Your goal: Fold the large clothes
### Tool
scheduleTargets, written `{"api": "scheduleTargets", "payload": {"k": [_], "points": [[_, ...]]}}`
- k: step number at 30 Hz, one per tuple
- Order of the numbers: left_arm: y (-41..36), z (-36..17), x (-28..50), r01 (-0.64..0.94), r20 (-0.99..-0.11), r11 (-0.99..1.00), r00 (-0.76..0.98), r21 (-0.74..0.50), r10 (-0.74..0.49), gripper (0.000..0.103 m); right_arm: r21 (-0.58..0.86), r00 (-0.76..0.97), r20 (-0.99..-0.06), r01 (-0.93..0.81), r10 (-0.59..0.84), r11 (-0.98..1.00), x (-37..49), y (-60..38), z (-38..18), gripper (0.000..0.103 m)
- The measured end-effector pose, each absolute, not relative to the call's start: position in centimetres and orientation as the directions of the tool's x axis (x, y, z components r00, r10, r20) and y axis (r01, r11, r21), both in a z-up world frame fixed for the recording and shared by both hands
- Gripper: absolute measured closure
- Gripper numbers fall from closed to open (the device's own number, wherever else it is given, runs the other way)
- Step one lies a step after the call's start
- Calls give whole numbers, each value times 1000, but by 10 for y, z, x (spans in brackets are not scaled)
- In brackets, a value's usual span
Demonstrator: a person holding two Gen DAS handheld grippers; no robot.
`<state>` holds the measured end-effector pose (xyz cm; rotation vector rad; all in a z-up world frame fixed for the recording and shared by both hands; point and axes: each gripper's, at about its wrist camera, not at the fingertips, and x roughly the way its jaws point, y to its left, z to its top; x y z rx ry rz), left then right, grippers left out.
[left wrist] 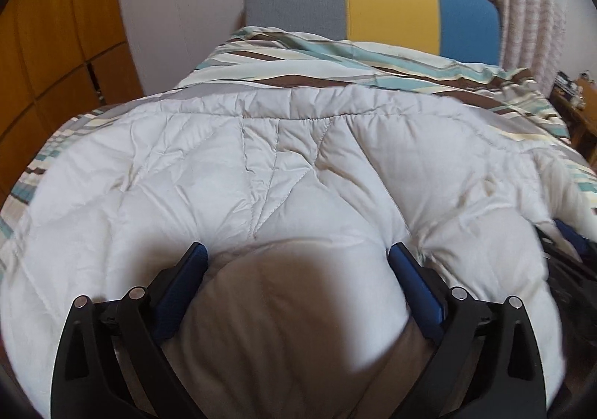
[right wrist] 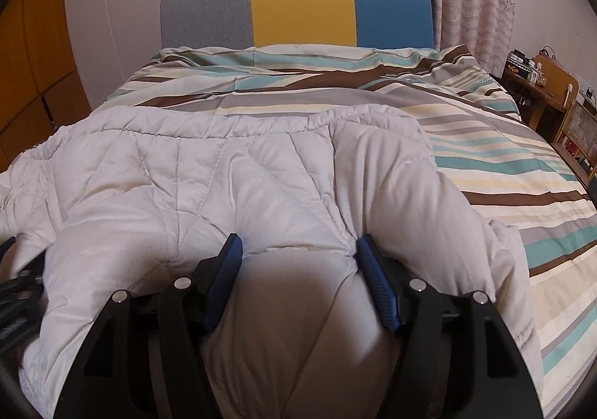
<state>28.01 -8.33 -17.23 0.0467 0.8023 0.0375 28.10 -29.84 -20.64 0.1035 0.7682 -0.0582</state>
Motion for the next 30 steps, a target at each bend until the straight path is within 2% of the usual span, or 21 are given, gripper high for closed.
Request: {"api": "scheduleTargets", "payload": {"k": [3, 6, 10, 13, 20, 25, 30], "points": [[-67, -151, 273, -32, -684, 995, 724, 93, 88, 6, 70, 719, -695, 90, -16, 993, 281, -300, -206, 39], [-40, -133, 275, -130, -632, 980, 749, 153, 198, 6, 72, 719, -695, 89, -14, 993, 281, -301, -206, 39], [10, -143, 297, -267, -685, 950, 662, 162, 303, 6, 71, 719, -695, 89, -15, 994, 281, -300, -206, 39], [27, -164, 296, -272, -691, 957, 673, 99, 263, 3, 68, 719, -695, 88, -16, 994, 280, -299, -205, 38], [22, -175, 306, -263, -702, 957, 660, 119, 269, 3, 60, 718, -696, 88, -21, 994, 281, -296, -203, 38], [30, -154, 287, -212, -720, 976, 670, 49, 181, 3, 78, 696, -718, 73, 6, 994, 281, -299, -196, 35], [51, -129, 227, -222, -653, 974, 745, -51, 135, 3, 124, 727, -685, 56, 45, 991, 252, -301, -172, 35]]}}
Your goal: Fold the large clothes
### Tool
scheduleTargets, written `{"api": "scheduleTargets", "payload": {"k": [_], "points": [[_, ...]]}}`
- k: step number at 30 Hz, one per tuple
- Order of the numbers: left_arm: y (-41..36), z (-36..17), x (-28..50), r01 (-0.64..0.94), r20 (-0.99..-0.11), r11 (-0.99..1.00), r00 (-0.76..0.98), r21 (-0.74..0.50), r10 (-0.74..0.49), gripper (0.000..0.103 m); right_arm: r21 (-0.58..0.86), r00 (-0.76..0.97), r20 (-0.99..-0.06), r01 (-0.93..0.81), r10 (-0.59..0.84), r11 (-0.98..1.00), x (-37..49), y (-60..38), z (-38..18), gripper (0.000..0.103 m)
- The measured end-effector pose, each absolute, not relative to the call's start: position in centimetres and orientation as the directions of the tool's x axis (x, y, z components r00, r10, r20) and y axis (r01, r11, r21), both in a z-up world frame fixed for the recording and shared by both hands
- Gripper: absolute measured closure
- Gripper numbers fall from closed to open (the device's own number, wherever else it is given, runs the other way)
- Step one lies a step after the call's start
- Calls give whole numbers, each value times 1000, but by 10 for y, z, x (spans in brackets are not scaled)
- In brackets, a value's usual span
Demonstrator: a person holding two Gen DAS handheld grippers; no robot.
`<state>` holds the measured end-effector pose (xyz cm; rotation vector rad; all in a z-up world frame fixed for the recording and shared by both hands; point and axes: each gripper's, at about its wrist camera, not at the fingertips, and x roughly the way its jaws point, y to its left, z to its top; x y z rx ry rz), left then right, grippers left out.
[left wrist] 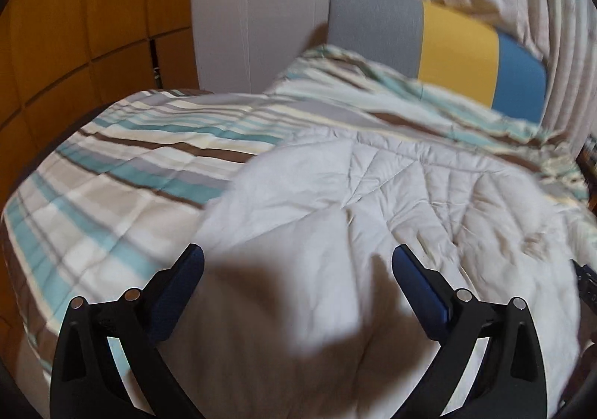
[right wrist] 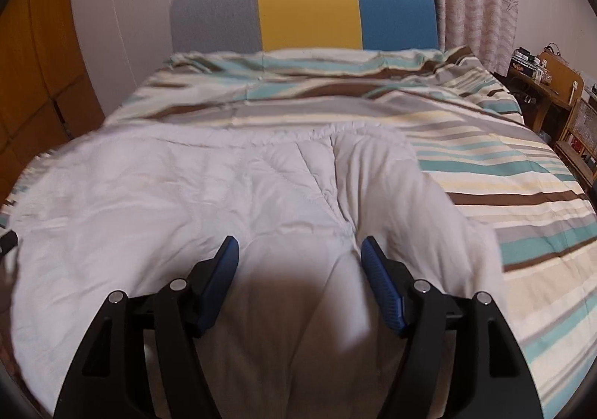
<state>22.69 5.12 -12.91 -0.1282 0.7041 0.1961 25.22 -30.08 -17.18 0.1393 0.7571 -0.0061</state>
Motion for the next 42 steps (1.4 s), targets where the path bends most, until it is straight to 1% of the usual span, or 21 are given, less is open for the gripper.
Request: {"api": "scheduleTargets", "payload": {"k": [3, 7, 9, 11, 12, 13, 14, 17, 20, 24, 26, 29, 32, 35, 38, 39, 40, 41, 42], "points": [[70, -125, 195, -254, -638, 961, 760, -114, 125, 3, 157, 741, -666, 25, 87, 987, 226, -295, -159, 35], [100, -132, 160, -334, -653, 918, 748, -216, 118, 3, 199, 748, -649, -12, 141, 980, 194, -282, -149, 36], [113, -137, 144, -376, -659, 887, 743, -269, 116, 3, 220, 747, -645, -23, 164, 975, 183, -275, -147, 44], [122, -144, 129, -391, -661, 866, 744, -312, 98, 6, 241, 747, -635, -48, 195, 969, 171, -267, -146, 61], [122, -147, 125, -388, -662, 865, 744, -319, 89, 11, 253, 748, -626, -72, 220, 965, 164, -260, -145, 66], [121, -150, 120, -377, -665, 868, 743, -324, 74, 17, 262, 748, -619, -91, 239, 961, 160, -255, -144, 74], [119, -152, 116, -359, -667, 873, 744, -330, 53, 18, 267, 748, -612, -110, 257, 957, 156, -250, -143, 78], [112, -160, 106, -313, -656, 869, 755, -382, -17, 21, 255, 737, -609, -168, 293, 952, 149, -230, -145, 82], [106, -169, 104, -246, -632, 852, 765, -463, -123, 21, 217, 717, -635, -193, 289, 957, 150, -213, -155, 83], [97, -176, 120, -213, -631, 837, 752, -504, -189, 21, 156, 674, -695, -200, 251, 967, 161, -200, -184, 83], [94, -180, 129, -219, -631, 826, 750, -519, -198, 21, 124, 666, -705, -220, 242, 968, 166, -197, -198, 83], [91, -181, 137, -226, -618, 807, 759, -546, -206, 21, 140, 668, -699, -223, 256, 965, 168, -200, -205, 83], [94, -183, 141, -247, -584, 756, 783, -607, -213, 21, 140, 678, -689, -223, 257, 965, 165, -204, -208, 83], [101, -185, 140, -275, -544, 698, 816, -661, -194, 21, 135, 686, -681, -225, 256, 965, 162, -205, -210, 83], [107, -188, 143, -305, -530, 656, 831, -690, -172, 35, 136, 687, -679, -228, 258, 964, 158, -204, -209, 83], [110, -190, 145, -309, -527, 645, 833, -699, -171, 43, 136, 687, -679, -229, 259, 964, 158, -204, -208, 83], [112, -191, 146, -311, -523, 633, 834, -709, -175, 49, 135, 688, -678, -230, 259, 964, 156, -204, -208, 83], [113, -191, 147, -310, -517, 621, 836, -720, -183, 52, 133, 688, -678, -230, 258, 964, 155, -204, -208, 83], [114, -191, 147, -304, -510, 611, 838, -731, -193, 60, 131, 688, -678, -231, 257, 964, 155, -204, -208, 83]]}}
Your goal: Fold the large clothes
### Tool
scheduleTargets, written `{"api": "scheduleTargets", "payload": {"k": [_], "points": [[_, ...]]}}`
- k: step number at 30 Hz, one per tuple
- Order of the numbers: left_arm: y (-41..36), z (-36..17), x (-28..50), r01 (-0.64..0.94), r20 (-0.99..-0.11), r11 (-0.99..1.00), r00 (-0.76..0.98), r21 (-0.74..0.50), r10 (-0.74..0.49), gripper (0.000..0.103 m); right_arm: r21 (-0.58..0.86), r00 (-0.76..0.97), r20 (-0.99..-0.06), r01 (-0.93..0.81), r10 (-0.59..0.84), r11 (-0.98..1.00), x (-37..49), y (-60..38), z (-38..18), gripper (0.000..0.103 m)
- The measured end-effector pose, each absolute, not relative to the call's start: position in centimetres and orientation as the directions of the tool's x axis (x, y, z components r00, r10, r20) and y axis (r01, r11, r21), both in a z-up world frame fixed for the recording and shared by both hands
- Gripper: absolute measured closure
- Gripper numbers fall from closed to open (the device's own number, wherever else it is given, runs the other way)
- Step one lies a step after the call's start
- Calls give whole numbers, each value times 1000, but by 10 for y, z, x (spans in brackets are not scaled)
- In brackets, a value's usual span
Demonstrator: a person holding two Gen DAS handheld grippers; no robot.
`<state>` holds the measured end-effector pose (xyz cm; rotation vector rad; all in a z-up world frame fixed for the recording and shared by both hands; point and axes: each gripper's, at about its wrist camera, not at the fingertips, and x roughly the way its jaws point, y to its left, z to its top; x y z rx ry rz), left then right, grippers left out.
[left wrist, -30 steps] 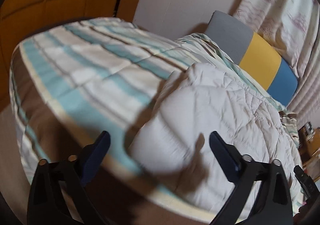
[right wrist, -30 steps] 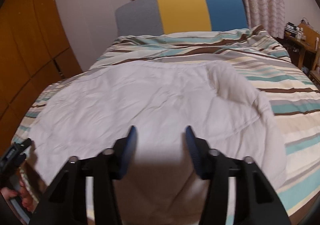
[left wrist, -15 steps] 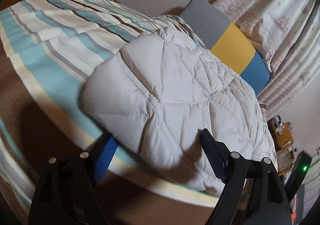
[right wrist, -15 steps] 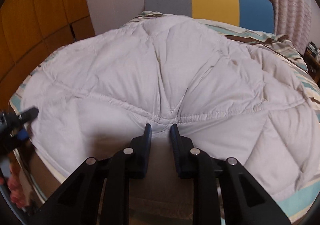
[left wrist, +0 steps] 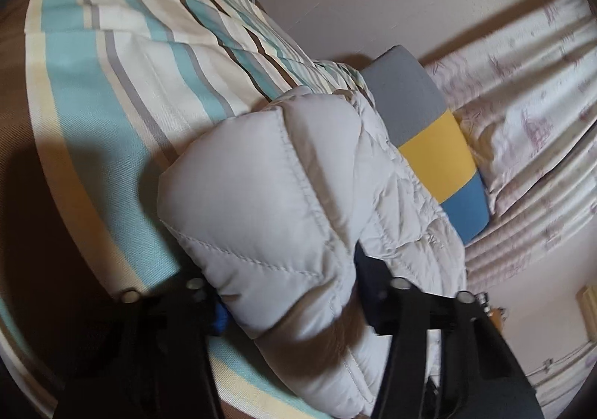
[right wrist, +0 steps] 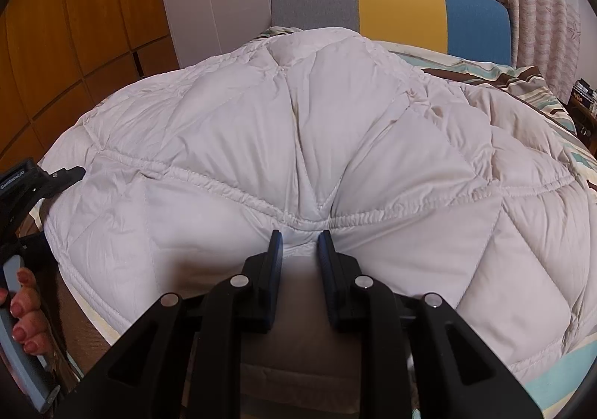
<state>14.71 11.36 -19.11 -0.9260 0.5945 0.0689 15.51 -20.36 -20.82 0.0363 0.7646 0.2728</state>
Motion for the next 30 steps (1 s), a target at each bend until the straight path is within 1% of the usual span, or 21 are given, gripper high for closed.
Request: {"api": "scheduleTargets", "payload": {"k": [1, 4, 8, 12, 15, 19, 21, 22, 23, 24, 25, 26, 30], "points": [[114, -189, 147, -299, -503, 602, 841, -741, -201, 67, 126, 688, -679, -231, 254, 965, 155, -203, -208, 83], [110, -175, 141, -281, -486, 624, 855, -729, -181, 76, 115, 690, -682, -227, 243, 967, 157, -200, -208, 83], [90, -136, 133, -195, -419, 711, 895, -676, -153, 78, 104, 692, -684, -220, 230, 970, 158, -199, -209, 83], [67, -103, 126, -85, -349, 788, 922, -609, -170, 78, 105, 692, -685, -215, 227, 971, 158, -198, -209, 83], [40, -77, 121, 15, -301, 851, 932, -525, -203, 78, 110, 692, -685, -210, 228, 971, 158, -199, -210, 83], [2, -55, 117, 118, -271, 909, 932, -399, -240, 78, 128, 686, -686, -213, 242, 969, 160, -201, -208, 83], [-12, -48, 116, 145, -263, 930, 934, -337, -240, 78, 163, 680, -684, -212, 265, 964, 158, -208, -203, 82], [-17, -45, 116, 153, -262, 940, 935, -306, -237, 78, 183, 676, -682, -210, 278, 960, 157, -211, -201, 77], [-23, -42, 116, 159, -264, 948, 936, -276, -234, 78, 210, 677, -675, -205, 293, 956, 153, -218, -197, 69], [-29, -40, 116, 166, -265, 955, 936, -246, -232, 78, 220, 685, -665, -200, 297, 955, 149, -223, -194, 63], [-34, -38, 116, 173, -264, 959, 936, -224, -231, 78, 220, 707, -646, -189, 288, 957, 141, -231, -188, 52], [-39, -36, 116, 182, -264, 962, 936, -206, -233, 78, 204, 728, -632, -175, 266, 963, 133, -238, -183, 48], [-56, -31, 119, 196, -267, 967, 935, -162, -234, 78, 150, 771, -616, -83, 158, 985, 112, -272, -170, 48]]}}
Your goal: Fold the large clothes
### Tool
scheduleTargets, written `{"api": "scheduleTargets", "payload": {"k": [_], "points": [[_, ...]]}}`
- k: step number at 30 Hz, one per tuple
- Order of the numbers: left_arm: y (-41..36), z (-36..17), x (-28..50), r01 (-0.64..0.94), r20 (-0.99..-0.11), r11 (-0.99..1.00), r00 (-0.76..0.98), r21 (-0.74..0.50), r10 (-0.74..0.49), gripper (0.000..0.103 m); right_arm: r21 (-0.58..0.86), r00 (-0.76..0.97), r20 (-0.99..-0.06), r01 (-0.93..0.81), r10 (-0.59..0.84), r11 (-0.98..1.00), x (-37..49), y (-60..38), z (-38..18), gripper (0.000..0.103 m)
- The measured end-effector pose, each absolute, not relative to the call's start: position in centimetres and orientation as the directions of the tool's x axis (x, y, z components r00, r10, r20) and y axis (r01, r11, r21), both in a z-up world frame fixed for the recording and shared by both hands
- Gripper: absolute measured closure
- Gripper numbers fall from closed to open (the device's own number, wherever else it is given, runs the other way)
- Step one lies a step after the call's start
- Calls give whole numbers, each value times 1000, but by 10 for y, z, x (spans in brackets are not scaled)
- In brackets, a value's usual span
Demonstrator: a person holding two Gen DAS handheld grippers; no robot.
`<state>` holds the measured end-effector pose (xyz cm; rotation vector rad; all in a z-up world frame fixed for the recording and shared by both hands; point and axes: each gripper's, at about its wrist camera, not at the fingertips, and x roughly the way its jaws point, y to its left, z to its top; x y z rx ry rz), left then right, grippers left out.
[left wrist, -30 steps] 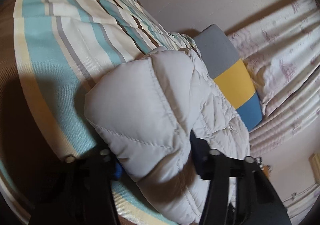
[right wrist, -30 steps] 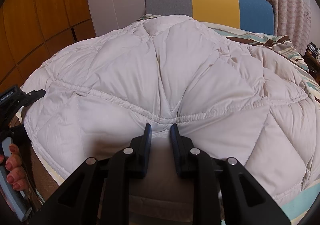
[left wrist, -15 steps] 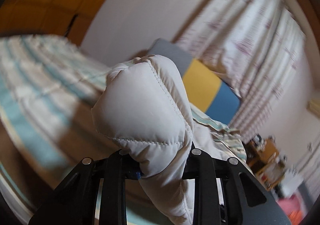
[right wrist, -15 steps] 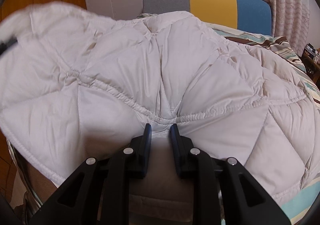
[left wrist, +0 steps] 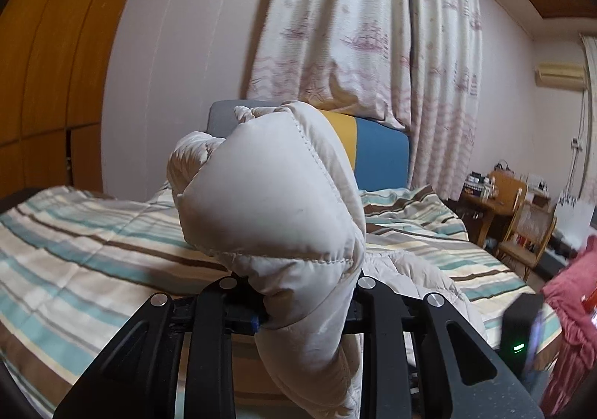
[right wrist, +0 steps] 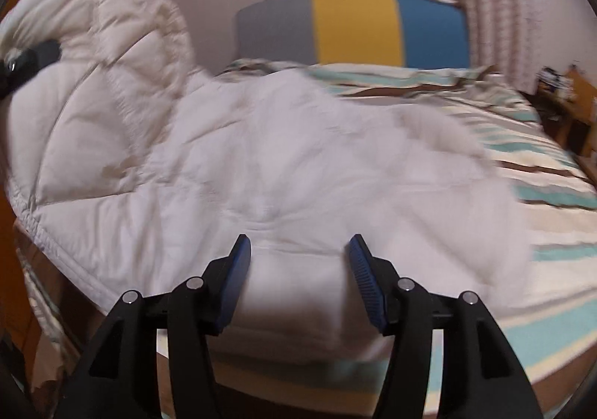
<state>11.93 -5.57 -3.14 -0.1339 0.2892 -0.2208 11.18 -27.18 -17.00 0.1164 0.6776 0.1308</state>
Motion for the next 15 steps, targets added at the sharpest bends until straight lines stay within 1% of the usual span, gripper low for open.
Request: {"api": "scheduleTargets", "payload": {"k": [2, 5, 8, 11, 14, 15], "points": [[-64, -31, 121, 205, -268, 968, 934, -144, -237, 78, 152, 773, -630, 21, 80, 988, 104, -302, -167, 48], [-80, -28, 124, 223, -269, 968, 931, -111, -245, 78, 194, 759, -652, 151, 12, 969, 93, -348, -168, 47], [-93, -27, 125, 244, -269, 966, 928, -82, -257, 78, 195, 726, -685, 267, -64, 944, 84, -382, -171, 47], [-111, -27, 128, 273, -274, 960, 921, -52, -277, 78, 200, 711, -696, 330, -103, 922, 73, -408, -173, 46], [-127, -27, 131, 303, -276, 953, 914, -27, -298, 77, 174, 685, -714, 369, -141, 913, 70, -420, -173, 44], [-134, -26, 131, 312, -276, 950, 911, -21, -306, 76, 158, 671, -726, 378, -152, 912, 70, -422, -174, 44]]}}
